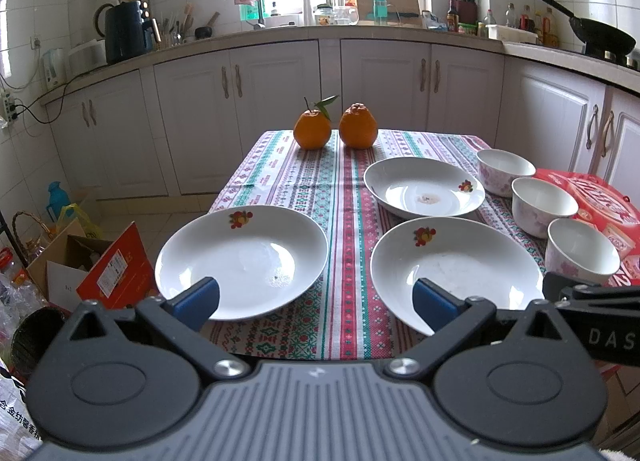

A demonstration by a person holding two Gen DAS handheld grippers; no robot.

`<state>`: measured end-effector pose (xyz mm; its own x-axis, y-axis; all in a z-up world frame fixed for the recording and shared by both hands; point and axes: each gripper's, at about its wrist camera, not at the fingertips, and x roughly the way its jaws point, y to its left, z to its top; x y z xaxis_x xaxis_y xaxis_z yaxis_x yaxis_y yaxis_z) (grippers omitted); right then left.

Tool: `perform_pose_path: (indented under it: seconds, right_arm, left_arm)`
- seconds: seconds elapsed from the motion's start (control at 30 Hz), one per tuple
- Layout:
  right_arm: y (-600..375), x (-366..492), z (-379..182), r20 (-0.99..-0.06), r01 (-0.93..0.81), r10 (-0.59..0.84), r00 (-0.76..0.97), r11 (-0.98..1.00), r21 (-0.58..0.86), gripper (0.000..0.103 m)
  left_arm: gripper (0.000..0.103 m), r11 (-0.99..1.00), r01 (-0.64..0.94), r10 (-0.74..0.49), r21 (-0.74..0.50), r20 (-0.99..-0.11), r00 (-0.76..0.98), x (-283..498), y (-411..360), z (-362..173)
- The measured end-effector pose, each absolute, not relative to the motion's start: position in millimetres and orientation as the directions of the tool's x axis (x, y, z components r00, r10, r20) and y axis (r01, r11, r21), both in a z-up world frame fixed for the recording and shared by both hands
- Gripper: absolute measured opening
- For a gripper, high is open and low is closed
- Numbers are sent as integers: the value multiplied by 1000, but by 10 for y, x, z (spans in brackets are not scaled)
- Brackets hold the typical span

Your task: Organize plates and bowls

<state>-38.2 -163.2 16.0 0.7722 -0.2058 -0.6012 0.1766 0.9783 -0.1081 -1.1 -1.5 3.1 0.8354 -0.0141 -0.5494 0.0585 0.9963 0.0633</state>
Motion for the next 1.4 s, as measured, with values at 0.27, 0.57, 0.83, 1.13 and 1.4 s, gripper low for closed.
perform_pose_path:
  seconds: [0.27, 0.57, 0.83, 1.13, 1.4]
  right_arm:
    - [-1637, -378, 165, -602, 177, -206, 772, 978, -109, 103]
    - [-1648, -335, 145, -605, 162, -200, 771, 980, -117, 103]
    - [-1675, -219, 171, -604, 126, -190, 774, 981, -147, 103]
    - [-1717, 66, 344, -565, -8, -100, 819, 983, -186, 103]
    - [-1735, 513, 459, -587, -284, 260, 767, 957, 54, 103]
  left_arm:
    - [102, 996, 60, -16, 63, -550, 835, -12, -14, 33]
    - [102, 996, 64, -19, 62, -555, 832, 47, -21, -13]
    - [102, 994, 100, -54, 52, -559, 827, 169, 11, -4]
    - [102, 986, 132, -57, 104, -532, 845, 305, 136, 19]
    - [102, 980, 180, -114, 85, -504, 856, 399, 592, -46]
